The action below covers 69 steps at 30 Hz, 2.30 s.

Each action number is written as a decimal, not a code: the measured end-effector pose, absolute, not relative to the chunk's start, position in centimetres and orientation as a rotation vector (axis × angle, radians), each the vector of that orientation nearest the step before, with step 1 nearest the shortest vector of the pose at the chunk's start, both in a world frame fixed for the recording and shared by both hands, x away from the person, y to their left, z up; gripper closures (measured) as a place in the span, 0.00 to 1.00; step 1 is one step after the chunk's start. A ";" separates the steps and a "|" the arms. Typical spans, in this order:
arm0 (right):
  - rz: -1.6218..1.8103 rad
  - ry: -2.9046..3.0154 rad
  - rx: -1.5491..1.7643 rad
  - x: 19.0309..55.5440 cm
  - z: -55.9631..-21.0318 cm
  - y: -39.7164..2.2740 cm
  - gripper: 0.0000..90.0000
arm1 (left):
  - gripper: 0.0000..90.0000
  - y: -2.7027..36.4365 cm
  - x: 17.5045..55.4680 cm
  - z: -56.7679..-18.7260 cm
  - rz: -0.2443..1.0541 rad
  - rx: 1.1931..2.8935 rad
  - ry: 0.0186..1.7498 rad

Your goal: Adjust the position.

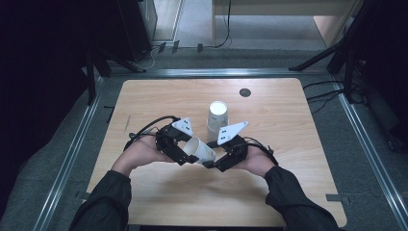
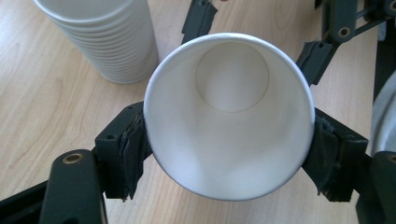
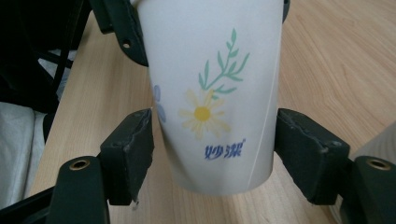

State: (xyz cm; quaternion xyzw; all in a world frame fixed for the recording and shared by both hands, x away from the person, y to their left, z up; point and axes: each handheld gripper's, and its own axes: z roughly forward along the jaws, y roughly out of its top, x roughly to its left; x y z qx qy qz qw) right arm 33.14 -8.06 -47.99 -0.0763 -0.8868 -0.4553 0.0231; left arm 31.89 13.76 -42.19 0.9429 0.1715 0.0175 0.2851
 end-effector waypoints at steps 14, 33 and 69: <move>-1.387 -2.764 -0.191 32.8 -48.2 -7.4 0.37 | 0.27 13.6 31.9 -42.1 0.017 2.523 0.424; -1.443 -2.743 -0.215 33.1 -47.6 -8.3 0.38 | 0.15 14.5 32.2 -42.3 -0.020 2.426 0.464; -1.591 -2.635 -0.260 32.9 -47.1 -9.4 0.38 | 0.16 16.6 31.5 -44.0 -0.080 2.021 0.548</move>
